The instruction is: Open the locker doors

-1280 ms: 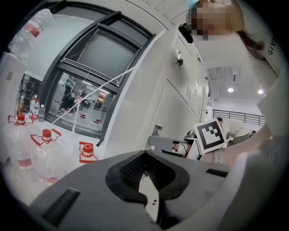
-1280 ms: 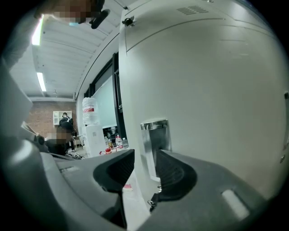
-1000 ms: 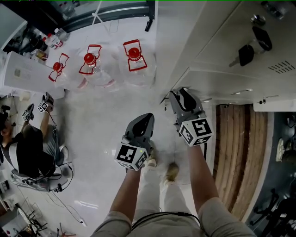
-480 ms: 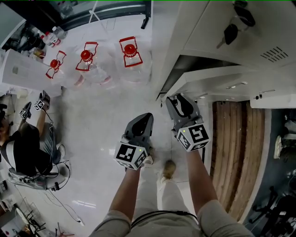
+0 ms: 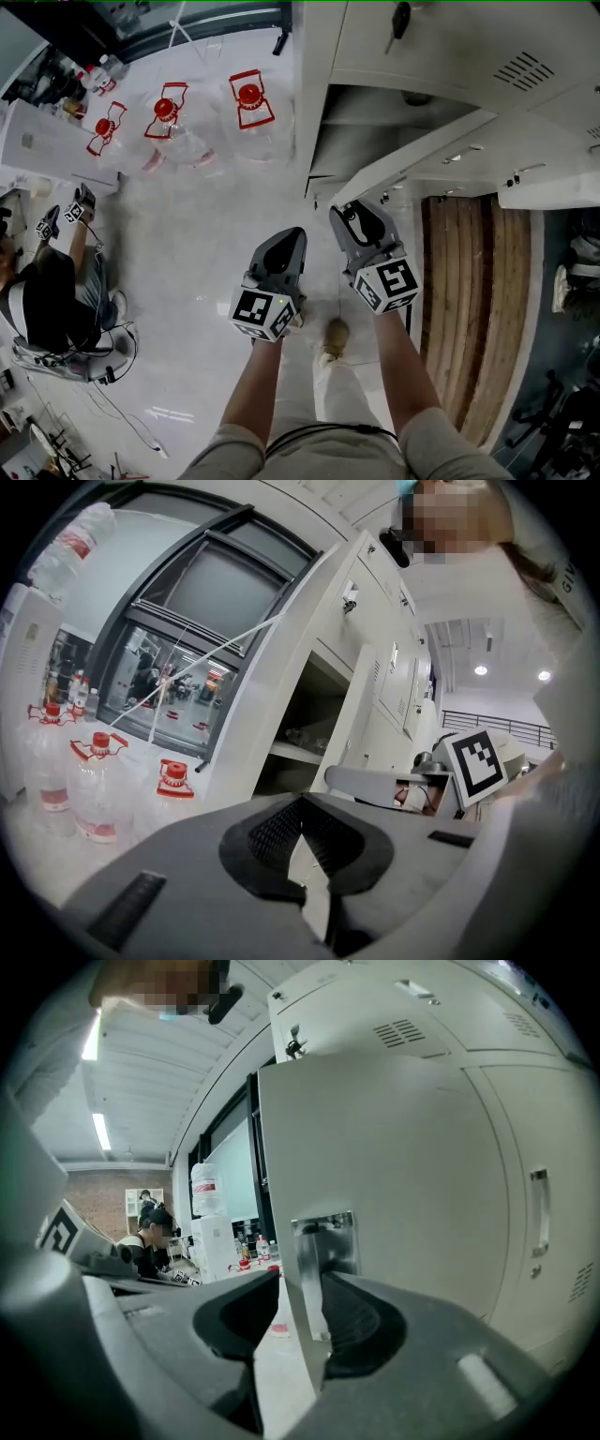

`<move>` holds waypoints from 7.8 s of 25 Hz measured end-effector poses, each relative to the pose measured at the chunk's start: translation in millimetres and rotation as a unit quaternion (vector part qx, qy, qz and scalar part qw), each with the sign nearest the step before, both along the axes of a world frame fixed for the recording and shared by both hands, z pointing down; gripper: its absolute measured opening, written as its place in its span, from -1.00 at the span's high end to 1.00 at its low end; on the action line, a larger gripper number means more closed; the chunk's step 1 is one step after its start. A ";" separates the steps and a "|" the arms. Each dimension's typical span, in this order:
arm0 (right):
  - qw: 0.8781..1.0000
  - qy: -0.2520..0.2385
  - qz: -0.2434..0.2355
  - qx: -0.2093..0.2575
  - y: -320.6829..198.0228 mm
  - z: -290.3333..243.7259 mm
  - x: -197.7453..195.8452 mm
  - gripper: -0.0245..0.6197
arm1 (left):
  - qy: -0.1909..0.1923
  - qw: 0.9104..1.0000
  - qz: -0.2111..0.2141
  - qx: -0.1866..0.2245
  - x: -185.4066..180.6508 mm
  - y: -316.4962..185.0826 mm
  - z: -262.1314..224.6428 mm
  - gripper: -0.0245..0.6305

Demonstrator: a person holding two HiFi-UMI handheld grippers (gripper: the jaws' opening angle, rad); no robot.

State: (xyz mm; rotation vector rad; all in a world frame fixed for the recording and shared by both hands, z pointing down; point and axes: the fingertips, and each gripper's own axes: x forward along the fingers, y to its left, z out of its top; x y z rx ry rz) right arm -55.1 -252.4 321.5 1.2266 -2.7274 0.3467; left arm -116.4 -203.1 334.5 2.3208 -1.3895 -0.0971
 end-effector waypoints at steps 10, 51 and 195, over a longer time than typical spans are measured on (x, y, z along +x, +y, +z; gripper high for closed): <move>1.000 -0.017 0.000 -0.005 38.0 1.3 37.7 0.51 | 0.002 1.000 0.014 -0.002 34.4 29.0 0.7 0.93; 0.983 -0.028 0.181 -0.018 113.3 0.7 266.6 0.71 | -0.006 0.999 0.045 0.011 130.0 85.9 -15.7 0.93; 0.963 0.075 0.258 0.014 93.8 479.7 291.5 0.65 | -0.059 0.987 0.110 0.101 64.2 -31.3 450.1 0.93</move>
